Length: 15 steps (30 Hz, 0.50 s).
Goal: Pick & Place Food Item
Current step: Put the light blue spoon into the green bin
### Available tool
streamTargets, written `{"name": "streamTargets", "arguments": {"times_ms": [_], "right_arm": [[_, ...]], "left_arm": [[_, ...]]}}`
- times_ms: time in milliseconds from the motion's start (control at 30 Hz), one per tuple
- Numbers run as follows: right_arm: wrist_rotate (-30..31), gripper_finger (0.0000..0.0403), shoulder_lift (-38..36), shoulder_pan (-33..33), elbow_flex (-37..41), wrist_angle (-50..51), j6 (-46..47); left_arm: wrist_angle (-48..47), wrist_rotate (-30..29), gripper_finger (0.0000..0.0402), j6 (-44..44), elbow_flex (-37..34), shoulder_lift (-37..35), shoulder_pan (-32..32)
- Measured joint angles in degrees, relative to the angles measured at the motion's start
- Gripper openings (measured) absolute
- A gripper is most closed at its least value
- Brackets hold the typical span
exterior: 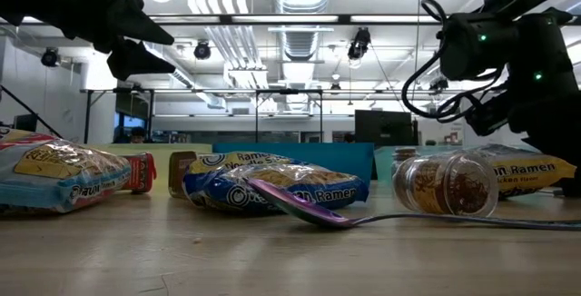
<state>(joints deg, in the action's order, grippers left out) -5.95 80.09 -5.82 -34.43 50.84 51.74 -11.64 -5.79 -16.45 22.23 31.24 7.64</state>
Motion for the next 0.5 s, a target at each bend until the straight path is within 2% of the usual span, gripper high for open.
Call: {"name": "streamTargets", "arguments": {"times_ms": [500], "right_arm": [[2.68, 0.0019, -11.63, 0.0, 1.13, 5.73, 4.54]], "left_arm": [[2.86, -2.0, 0.0358, 1.08, 0.31, 0.0, 0.0]]}}
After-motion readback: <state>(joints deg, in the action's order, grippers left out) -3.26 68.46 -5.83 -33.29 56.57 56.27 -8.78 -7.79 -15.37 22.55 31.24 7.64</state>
